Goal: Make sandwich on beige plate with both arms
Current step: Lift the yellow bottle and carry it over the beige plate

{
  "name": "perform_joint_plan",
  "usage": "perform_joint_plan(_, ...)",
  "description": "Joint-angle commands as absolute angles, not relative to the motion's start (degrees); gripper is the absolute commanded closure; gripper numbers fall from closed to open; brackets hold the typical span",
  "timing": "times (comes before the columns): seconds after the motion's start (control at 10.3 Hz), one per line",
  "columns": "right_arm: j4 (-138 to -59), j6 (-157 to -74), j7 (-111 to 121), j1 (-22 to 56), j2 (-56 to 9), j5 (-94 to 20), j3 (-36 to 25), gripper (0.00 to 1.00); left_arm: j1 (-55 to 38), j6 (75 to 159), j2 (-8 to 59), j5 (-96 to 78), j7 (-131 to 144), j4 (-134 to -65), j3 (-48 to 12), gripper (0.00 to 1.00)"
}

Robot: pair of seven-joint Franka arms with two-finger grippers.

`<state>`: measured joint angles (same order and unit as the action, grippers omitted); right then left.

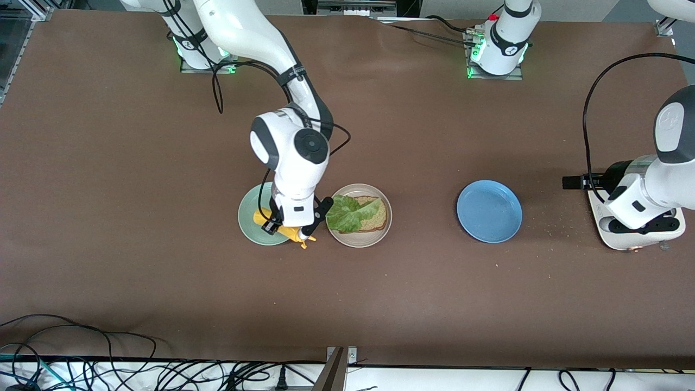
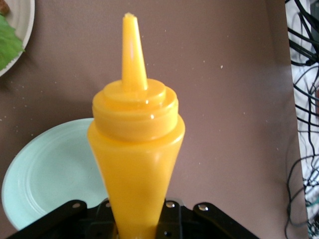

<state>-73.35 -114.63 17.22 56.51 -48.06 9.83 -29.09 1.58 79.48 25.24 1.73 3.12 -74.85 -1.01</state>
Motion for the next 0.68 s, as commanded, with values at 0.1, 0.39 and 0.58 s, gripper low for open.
perform_joint_plan(0.1,-71.02,-104.88,10.03,62.12,-49.92,19.4,-30.5,0.98,1.76,78.84,24.43,3.6,2.9,-75.41,-1.41,0.0)
perform_joint_plan(0.39,-71.1,-100.29,7.74,65.82,-52.46,26.34,-30.41,0.99,1.76,78.84,24.43,3.69,2.9,-75.32,-1.41,0.0)
perform_joint_plan(0.58,-71.1,-100.72,7.73,67.32,-54.22,30.48,-30.15,0.99,1.76,78.84,24.43,3.6,2.9,-75.32,-1.41,0.0)
